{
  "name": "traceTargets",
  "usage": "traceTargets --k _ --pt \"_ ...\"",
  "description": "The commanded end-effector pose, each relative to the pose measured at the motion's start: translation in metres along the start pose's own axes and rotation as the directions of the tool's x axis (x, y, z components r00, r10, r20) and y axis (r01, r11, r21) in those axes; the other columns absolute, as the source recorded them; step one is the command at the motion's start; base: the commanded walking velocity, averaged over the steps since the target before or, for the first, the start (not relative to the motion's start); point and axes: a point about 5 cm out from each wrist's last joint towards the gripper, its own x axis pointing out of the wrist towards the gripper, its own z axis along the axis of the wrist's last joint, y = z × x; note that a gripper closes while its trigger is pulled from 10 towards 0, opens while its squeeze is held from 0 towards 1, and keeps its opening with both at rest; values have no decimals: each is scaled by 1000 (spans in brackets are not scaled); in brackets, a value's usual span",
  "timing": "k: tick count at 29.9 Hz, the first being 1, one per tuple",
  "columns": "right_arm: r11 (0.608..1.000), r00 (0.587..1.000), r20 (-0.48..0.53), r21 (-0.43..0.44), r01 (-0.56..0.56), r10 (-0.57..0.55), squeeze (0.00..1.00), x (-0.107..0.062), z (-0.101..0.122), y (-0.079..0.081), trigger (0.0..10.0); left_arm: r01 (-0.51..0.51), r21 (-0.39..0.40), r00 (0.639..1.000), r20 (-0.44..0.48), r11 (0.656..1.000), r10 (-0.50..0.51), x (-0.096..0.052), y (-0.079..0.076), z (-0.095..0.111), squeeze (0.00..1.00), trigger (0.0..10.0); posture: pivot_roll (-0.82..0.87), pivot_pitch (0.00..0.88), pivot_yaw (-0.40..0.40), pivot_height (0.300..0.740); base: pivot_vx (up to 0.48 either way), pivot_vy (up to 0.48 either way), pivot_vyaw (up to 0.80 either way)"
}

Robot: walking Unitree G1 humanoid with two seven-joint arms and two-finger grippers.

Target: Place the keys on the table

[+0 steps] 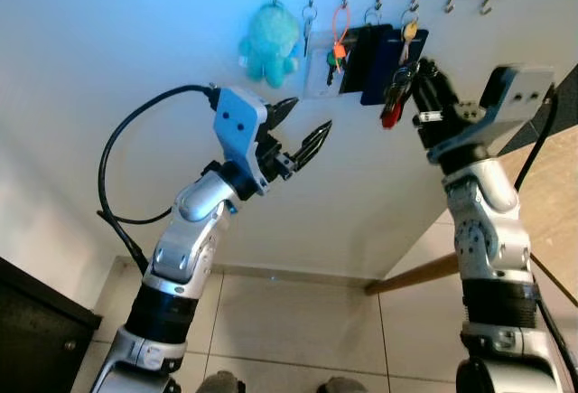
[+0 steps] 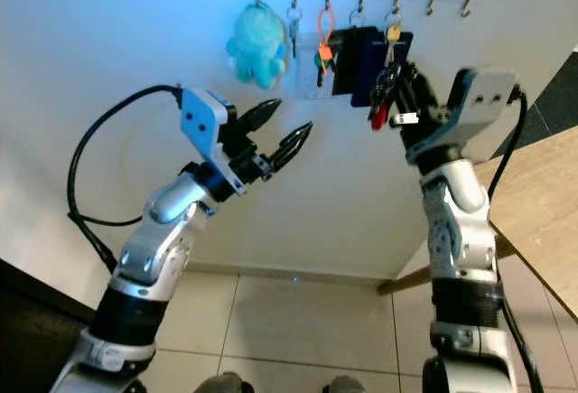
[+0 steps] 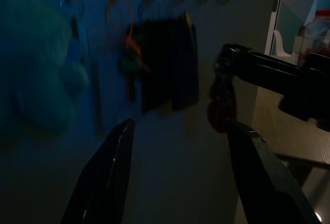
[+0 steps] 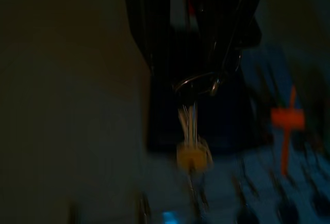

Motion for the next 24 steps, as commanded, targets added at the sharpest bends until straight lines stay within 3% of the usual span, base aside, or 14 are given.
traceTargets --k 1,4,5,9,11,12,13,15,16,18,19,22,23,24 --pt "1000 999 -36 15 18 -18 0 -9 -9 1 10000 -12 -7 998 -60 1000 11 -9 3 -15 0 10000 23 113 -11 740 0 0 0" --pt "997 971 -228 -16 76 -77 0 -33 -56 -2 10000 -96 -55 974 -213 994 82 -33 10 -56 0 10000 19 108 -5 740 0 0 0" --pt "997 971 -228 -16 76 -77 0 -33 -56 -2 10000 -96 -55 974 -213 994 82 -33 10 -56 0 10000 19 108 -5 740 0 0 0" --pt "994 917 -384 -29 102 -105 0 -54 -94 -3 10000 -179 -52 919 -365 983 148 -57 14 -94 0 10000 19 102 -5 740 0 0 0" --pt "981 820 -542 -45 191 -184 0 -84 -137 -11 10000 -346 20 760 -581 938 293 -92 25 -141 0 10000 20 101 -5 740 0 0 0" --pt "963 760 -605 -46 267 -239 0 -100 -154 -16 10000 -437 77 646 -666 896 372 -113 31 -160 0 10000 24 95 -7 740 0 0 0" --pt "963 760 -605 -46 267 -239 0 -100 -154 -16 10000 -437 77 646 -666 896 372 -113 31 -160 0 10000 24 95 -7 740 0 0 0" --pt "904 609 -715 -75 421 -342 0 -140 -182 -26 10000 -606 134 459 -746 784 482 -152 36 -182 0 10000 30 86 -9 740 0 0 0" --pt "904 609 -715 -75 421 -342 0 -140 -182 -26 10000 -606 134 459 -746 784 482 -152 36 -182 0 10000 30 86 -9 740 0 0 0" --pt "873 506 -772 -127 471 -385 0 -167 -194 -28 10000 -659 160 375 -777 735 505 -170 34 -190 0 10000 31 79 -8 740 0 0 0" --pt "875 472 -791 -158 458 -389 0 -177 -198 -27 10000 -669 157 357 -789 726 500 -173 31 -193 0 10000 32 78 -8 740 0 0 0" --pt "875 472 -791 -158 458 -389 0 -177 -198 -27 10000 -669 157 357 -789 726 500 -173 31 -193 0 10000 32 78 -8 740 0 0 0" --pt "882 433 -816 -184 433 -383 0 -187 -202 -25 10000 -672 150 345 -804 725 485 -176 27 -196 0 10000 32 75 -8 740 0 0 0" --pt "882 433 -816 -184 433 -383 0 -187 -202 -25 10000 -672 150 345 -804 725 485 -176 27 -196 0 10000 32 75 -8 740 0 0 0"
